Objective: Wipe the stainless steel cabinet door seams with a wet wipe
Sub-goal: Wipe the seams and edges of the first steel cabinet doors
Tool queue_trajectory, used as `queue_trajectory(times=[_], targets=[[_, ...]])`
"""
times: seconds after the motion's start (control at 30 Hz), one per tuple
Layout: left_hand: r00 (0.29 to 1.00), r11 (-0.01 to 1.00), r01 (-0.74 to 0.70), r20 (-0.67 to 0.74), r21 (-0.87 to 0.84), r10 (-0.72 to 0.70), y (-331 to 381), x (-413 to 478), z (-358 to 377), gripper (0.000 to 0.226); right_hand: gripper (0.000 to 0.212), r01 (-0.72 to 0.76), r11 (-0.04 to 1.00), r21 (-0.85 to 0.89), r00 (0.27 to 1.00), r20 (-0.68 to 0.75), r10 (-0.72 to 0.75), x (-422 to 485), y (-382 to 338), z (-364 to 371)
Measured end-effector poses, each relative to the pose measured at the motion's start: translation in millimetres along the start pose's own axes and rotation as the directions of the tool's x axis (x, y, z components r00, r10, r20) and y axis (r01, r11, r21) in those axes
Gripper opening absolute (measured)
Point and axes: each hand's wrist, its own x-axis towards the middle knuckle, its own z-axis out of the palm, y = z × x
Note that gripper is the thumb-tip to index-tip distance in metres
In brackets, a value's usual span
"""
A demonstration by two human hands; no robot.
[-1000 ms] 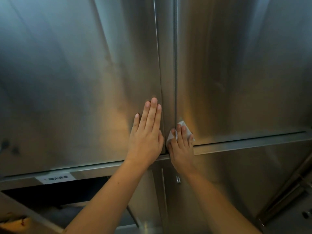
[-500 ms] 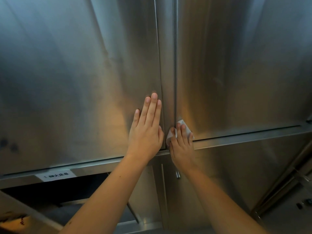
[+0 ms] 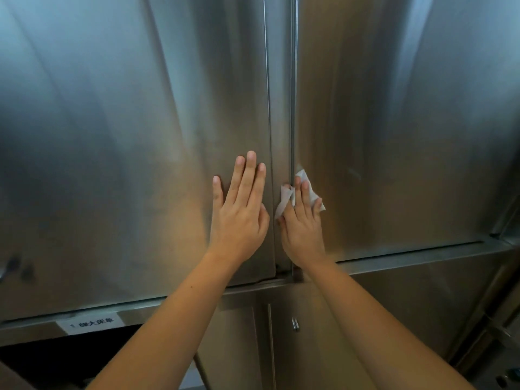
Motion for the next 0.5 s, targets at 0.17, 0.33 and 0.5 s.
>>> queue_trajectory(times=[0.17, 0.33, 0.5], targets=[[0.994, 0.999, -0.044, -0.097, 0.024, 0.046, -12, 39, -12, 0.059, 0.052, 0.046, 0.999, -0.007, 0.996, -0.073, -0.046, 49, -5, -28], [0.987, 0.997, -0.036, -0.154, 0.068, 0.046, -21, 77, -29, 0.058, 0.051, 0.053, 0.998, -0.018, 0.99, -0.126, -0.055, 102, -16, -61], [0.973, 0.993, -0.026, -0.225, 0.119, 0.053, -34, 123, -53, 0.058, 0.05, 0.091, 0.995, -0.041, 0.987, -0.127, -0.095, 149, -25, -94]])
